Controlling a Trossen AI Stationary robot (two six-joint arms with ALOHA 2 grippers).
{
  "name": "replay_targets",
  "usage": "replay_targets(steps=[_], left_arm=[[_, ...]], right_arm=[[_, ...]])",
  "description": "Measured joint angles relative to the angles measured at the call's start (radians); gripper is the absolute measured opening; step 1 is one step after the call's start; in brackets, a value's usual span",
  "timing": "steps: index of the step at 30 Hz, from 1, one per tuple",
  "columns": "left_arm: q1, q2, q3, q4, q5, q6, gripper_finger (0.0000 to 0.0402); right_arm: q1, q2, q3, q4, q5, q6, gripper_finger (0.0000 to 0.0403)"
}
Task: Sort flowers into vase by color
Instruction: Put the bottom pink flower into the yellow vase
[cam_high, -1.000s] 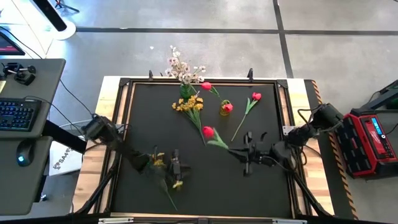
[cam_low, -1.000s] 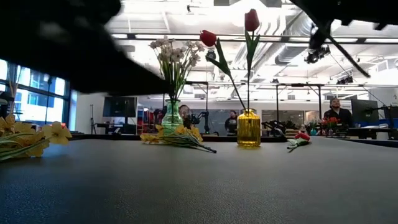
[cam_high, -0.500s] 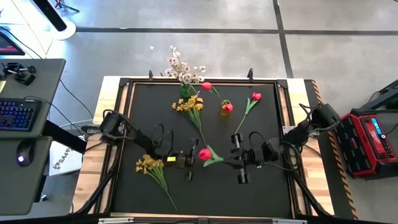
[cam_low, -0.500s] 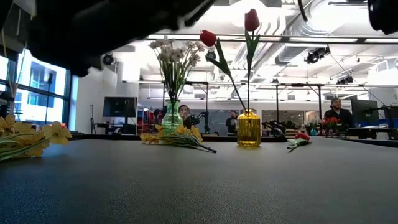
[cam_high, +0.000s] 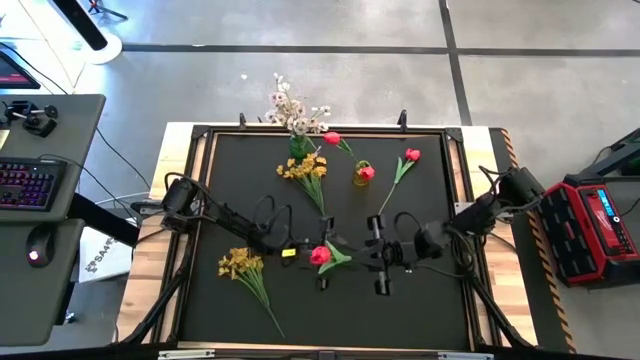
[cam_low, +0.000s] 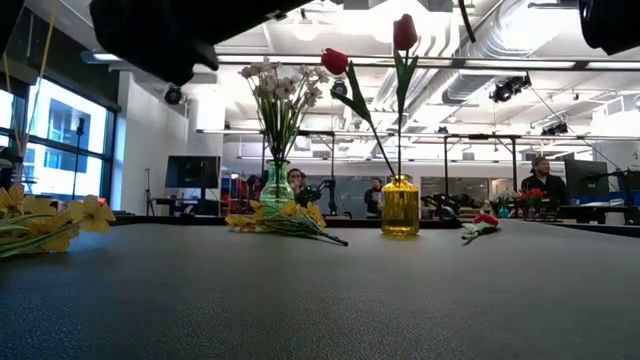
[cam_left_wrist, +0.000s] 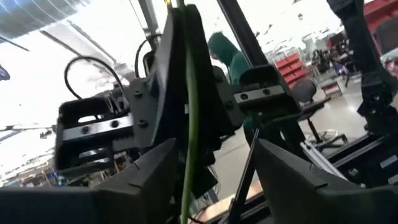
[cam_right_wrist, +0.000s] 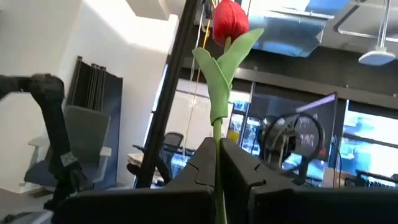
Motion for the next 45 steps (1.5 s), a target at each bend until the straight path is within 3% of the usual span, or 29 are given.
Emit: replay_targets(steps=[6, 15, 23, 29, 34, 38, 45], left_arm=[[0.000, 0.000, 0.017, -0.015, -0.024, 0.000, 0.0141], [-0.012, -0.002, 0.017, -0.056, -0.025, 0.000, 0.0010], [-0.063, -0.112, 0.006, -0.381, -0.150, -0.049, 0.0002], [-0.075, -0.186, 0.006, -0.566, -0.278, -0.058, 0.0001], [-0.075, -0.221, 0.006, -0.716, -0.349, -0.102, 0.0001], [-0.075, -0.239, 0.007, -0.812, -0.386, -0.144, 0.0000], [-0.075, -0.245, 0.007, -0.896, -0.462, -0.164, 0.0000]], right_arm=[[-0.003, 0.003, 0.000, -0.032, 0.000, 0.026, 0.0000], [0.026, 0.030, 0.000, -0.044, 0.050, 0.033, 0.0000], [0.080, 0.032, 0.000, -0.139, 0.258, 0.052, 0.0000], [0.085, 0.031, 0.000, -0.143, 0.299, 0.052, 0.0000], [0.094, 0.026, 0.000, -0.196, 0.396, 0.066, 0.0002], [0.107, -0.025, 0.000, -0.347, 0.464, 0.161, 0.0039], [0.107, -0.156, 0.010, -0.688, 0.498, 0.327, 0.0169]])
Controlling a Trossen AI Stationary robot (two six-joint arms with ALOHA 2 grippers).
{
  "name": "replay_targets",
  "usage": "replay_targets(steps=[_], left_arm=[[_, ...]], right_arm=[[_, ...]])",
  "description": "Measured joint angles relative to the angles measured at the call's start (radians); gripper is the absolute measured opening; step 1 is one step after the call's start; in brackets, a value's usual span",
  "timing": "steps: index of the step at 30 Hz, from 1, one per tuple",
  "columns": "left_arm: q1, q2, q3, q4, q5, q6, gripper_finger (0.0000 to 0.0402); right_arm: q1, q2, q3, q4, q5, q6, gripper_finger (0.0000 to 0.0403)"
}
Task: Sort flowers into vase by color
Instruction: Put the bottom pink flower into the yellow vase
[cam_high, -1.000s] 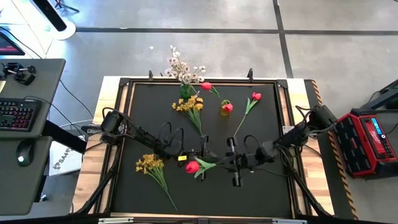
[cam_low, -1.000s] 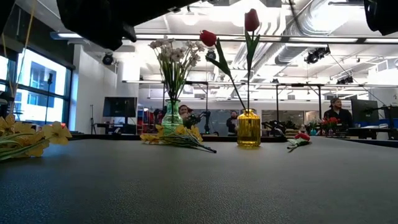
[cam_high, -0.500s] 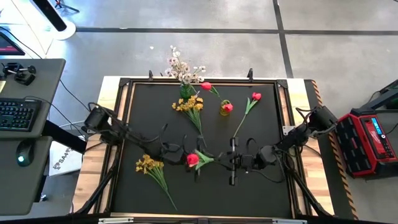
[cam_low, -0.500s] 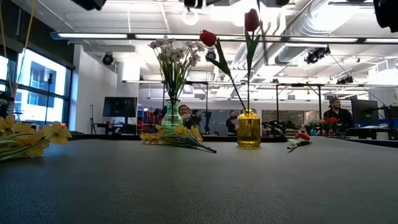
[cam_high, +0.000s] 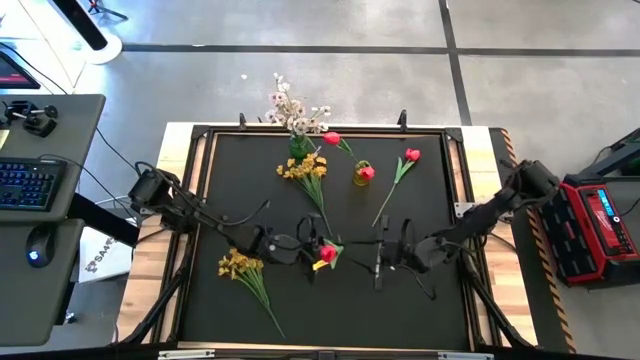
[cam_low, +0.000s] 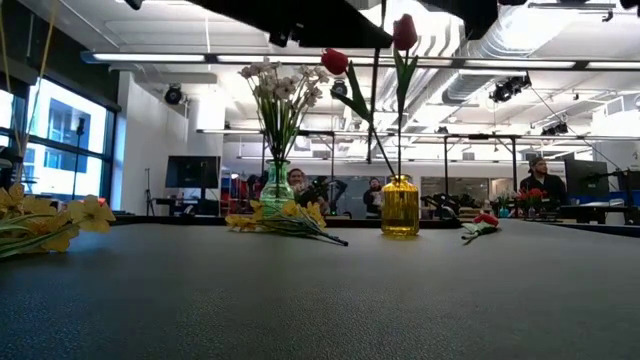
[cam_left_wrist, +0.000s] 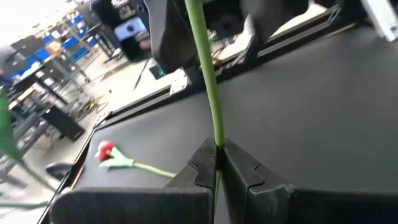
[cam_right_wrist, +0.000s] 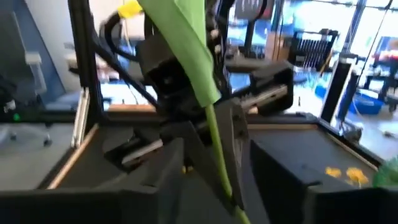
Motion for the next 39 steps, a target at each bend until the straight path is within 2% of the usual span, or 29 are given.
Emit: replay_targets(steps=[5, 10, 13, 16, 24, 28, 33, 39], left_arm=[[0.001, 0.000, 0.000, -0.044, -0.024, -0.020, 0.0000], [0.001, 0.000, 0.000, -0.050, -0.024, -0.034, 0.0000], [0.001, 0.000, 0.000, -0.057, -0.025, -0.042, 0.0000], [0.001, 0.000, 0.000, -0.071, -0.025, -0.056, 0.0000], [0.007, 0.000, 0.000, -0.086, -0.031, -0.127, 0.0005], [0.030, 0.000, 0.000, -0.114, -0.027, -0.184, 0.0030], [0.063, 0.000, 0.000, -0.232, -0.026, -0.273, 0.0086], [0.082, 0.000, 0.000, -0.358, -0.037, -0.355, 0.0144]], right_arm=[[-0.008, -0.024, 0.089, -0.265, 0.020, 0.094, 0.0225], [-0.029, 0.009, 0.190, -0.453, 0.066, 0.115, 0.0224], [-0.031, 0.021, 0.230, -0.479, 0.086, 0.097, 0.0202], [-0.031, 0.023, 0.248, -0.484, 0.088, 0.096, 0.0163], [-0.037, 0.023, 0.254, -0.541, 0.087, 0.179, 0.0015], [-0.044, 0.023, 0.255, -0.574, 0.093, 0.233, 0.0012], [-0.044, 0.001, 0.254, -0.593, 0.150, 0.247, 0.0003], [-0.043, -0.069, 0.254, -0.739, 0.212, 0.320, 0.0001]])
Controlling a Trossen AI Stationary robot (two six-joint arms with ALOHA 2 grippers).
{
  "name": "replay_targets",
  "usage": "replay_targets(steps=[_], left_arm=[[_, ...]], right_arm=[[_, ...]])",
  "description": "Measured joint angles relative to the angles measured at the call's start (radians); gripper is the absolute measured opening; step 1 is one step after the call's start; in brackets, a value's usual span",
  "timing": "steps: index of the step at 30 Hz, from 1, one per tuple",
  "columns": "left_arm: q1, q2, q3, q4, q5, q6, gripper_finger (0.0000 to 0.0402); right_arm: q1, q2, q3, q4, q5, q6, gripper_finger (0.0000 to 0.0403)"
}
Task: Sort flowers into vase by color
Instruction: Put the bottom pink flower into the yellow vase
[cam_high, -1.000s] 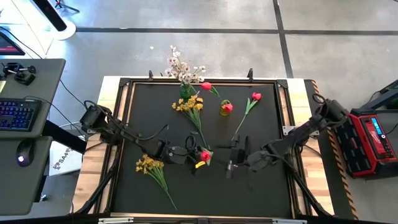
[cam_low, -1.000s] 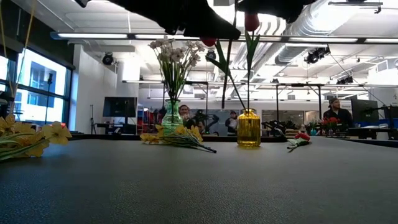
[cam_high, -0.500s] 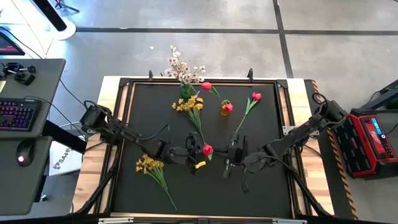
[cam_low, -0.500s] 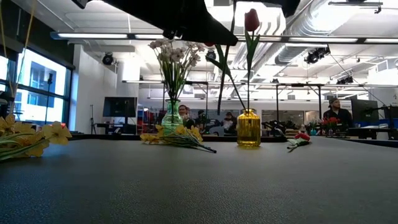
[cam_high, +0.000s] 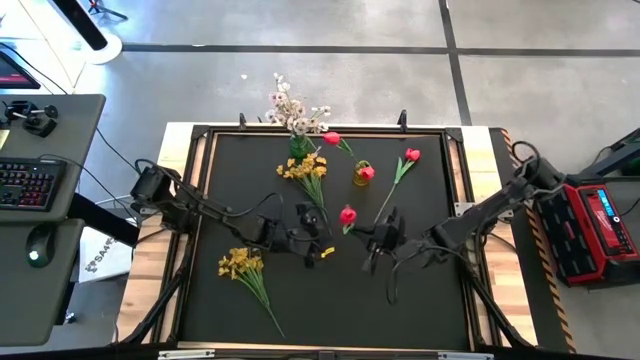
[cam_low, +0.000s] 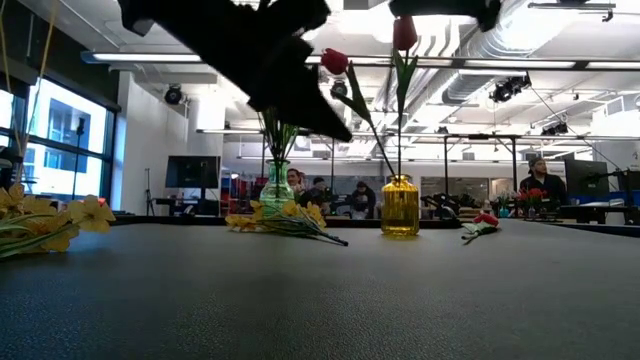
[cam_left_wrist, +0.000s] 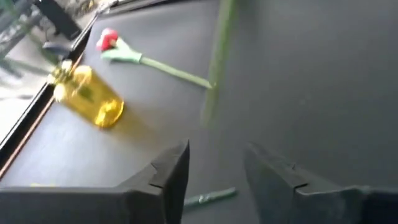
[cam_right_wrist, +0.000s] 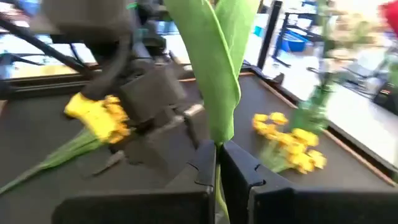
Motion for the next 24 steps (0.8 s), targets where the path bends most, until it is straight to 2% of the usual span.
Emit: replay_targets(steps=[3, 9, 12, 14, 17, 21, 24], left_arm=[[0.000, 0.000, -0.003, -0.061, -0.052, -0.026, 0.0159], [0.000, 0.000, -0.080, 0.005, -0.083, -0.074, 0.0163], [-0.003, 0.000, -0.124, 0.073, -0.084, -0.092, 0.0161], [-0.006, 0.000, -0.147, 0.130, -0.084, -0.092, 0.0161], [-0.010, 0.000, -0.163, 0.181, -0.085, -0.084, 0.0161], [-0.015, 0.000, -0.163, 0.217, -0.077, -0.050, 0.0160], [-0.020, 0.000, -0.163, 0.241, -0.074, -0.031, 0.0160]], right_arm=[[0.000, -0.065, 0.000, -0.138, 0.069, 0.067, 0.0001], [-0.041, -0.234, -0.015, -0.516, 0.223, 0.244, 0.0000], [-0.095, -0.319, -0.057, -0.542, 0.271, 0.239, 0.0000], [-0.154, -0.387, -0.089, -0.528, 0.252, 0.189, 0.0000], [-0.276, -0.487, -0.154, -0.405, 0.156, 0.056, 0.0000], [-0.459, -0.599, -0.270, -0.026, -0.170, -0.185, 0.0000], [-0.593, -0.631, -0.332, 0.154, -0.376, -0.220, 0.0000]])
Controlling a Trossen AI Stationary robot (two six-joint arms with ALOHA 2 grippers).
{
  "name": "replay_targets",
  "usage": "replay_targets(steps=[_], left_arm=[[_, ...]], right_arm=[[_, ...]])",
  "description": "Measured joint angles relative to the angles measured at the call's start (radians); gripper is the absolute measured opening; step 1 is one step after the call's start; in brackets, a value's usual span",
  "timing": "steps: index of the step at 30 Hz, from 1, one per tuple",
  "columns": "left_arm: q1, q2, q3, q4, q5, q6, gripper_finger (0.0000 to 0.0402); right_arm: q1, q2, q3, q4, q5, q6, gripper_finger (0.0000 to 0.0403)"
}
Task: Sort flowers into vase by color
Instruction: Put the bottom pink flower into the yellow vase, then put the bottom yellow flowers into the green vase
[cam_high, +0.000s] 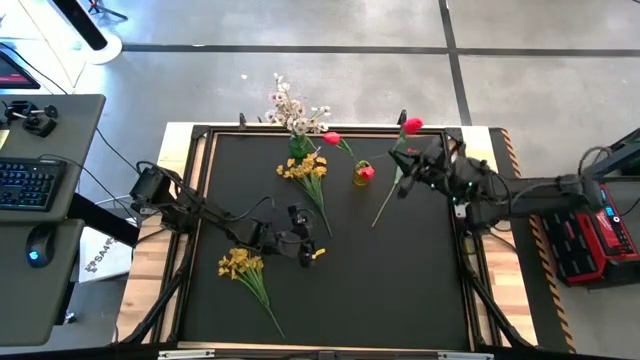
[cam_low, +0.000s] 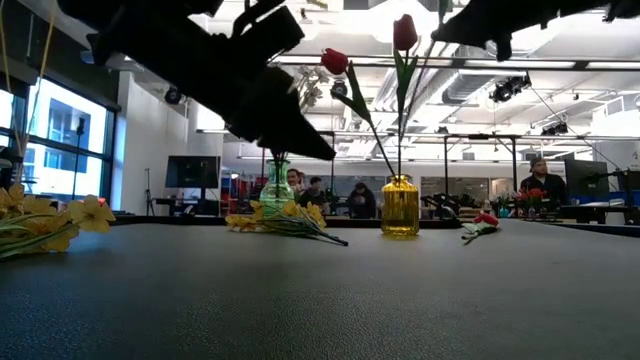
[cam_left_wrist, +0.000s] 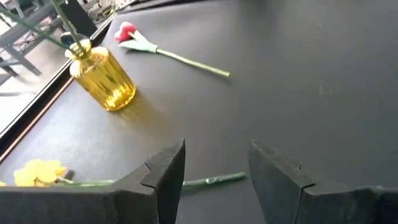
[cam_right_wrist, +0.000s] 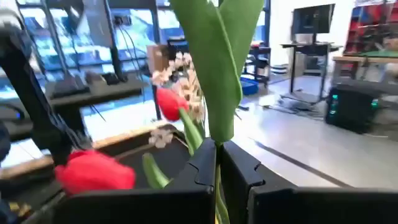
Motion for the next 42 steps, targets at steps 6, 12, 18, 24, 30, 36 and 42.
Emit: replay_targets(steps=[6, 12, 18, 24, 30, 36, 42], left_arm=[[-0.004, 0.000, 0.000, 0.006, 0.000, 0.004, 0.0160], [-0.003, 0.000, 0.000, 0.020, 0.000, 0.011, 0.0160], [-0.002, 0.000, 0.000, 0.021, 0.000, 0.018, 0.0160], [-0.002, 0.000, 0.000, 0.034, 0.000, 0.018, 0.0160], [-0.009, -0.004, 0.000, 0.045, 0.001, 0.018, 0.0160], [-0.020, -0.033, 0.000, 0.043, 0.001, 0.019, 0.0160], [-0.023, -0.037, 0.000, 0.046, 0.001, 0.033, 0.0160]], right_arm=[[-0.181, 0.060, -0.032, -0.004, -0.211, 0.086, 0.0000], [-0.222, 0.143, -0.031, 0.017, -0.241, 0.094, 0.0000], [-0.249, 0.207, -0.031, 0.001, -0.246, 0.115, 0.0000], [-0.268, 0.271, -0.030, 0.000, -0.249, 0.160, 0.0000], [-0.295, 0.290, -0.030, -0.044, -0.283, 0.191, 0.0025], [-0.320, 0.277, 0.013, -0.221, -0.288, 0.206, 0.0145], [-0.320, 0.276, 0.195, -0.651, -0.298, 0.268, 0.0250]])
